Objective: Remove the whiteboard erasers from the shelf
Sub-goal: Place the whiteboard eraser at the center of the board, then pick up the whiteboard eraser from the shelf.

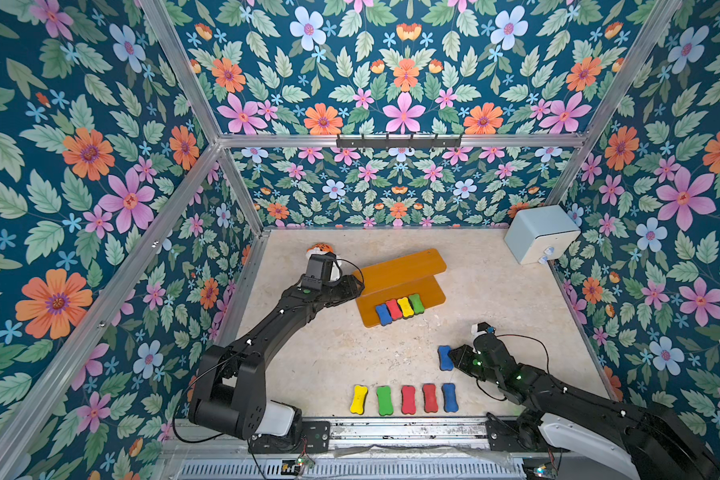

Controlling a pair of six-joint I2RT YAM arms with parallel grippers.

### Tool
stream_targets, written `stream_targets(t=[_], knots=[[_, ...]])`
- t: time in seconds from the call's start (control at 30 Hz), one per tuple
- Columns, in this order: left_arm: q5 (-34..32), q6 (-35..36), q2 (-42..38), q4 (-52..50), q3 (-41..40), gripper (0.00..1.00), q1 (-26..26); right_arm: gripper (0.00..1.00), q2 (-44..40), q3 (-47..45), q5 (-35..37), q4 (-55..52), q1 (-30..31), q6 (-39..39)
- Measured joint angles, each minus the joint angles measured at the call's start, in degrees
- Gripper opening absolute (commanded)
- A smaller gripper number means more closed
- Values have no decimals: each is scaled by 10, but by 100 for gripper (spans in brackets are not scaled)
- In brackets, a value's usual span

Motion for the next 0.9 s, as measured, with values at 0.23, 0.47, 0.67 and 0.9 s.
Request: stream_targets(t=[0.23,0.47,0.67,0.9], knots=[[0,0,-3,0,1,57,0,35,-4,34,6,-29,0,-17],[0,0,5,-2,18,51,0,35,26,70,-13,-10,-27,-51],[-8,0,20,-5,42,50,0,35,98,116,-63,60,-61,-83],[-15,4,38,-15,58,49,0,34,203,175,-108,138,-90,-113]])
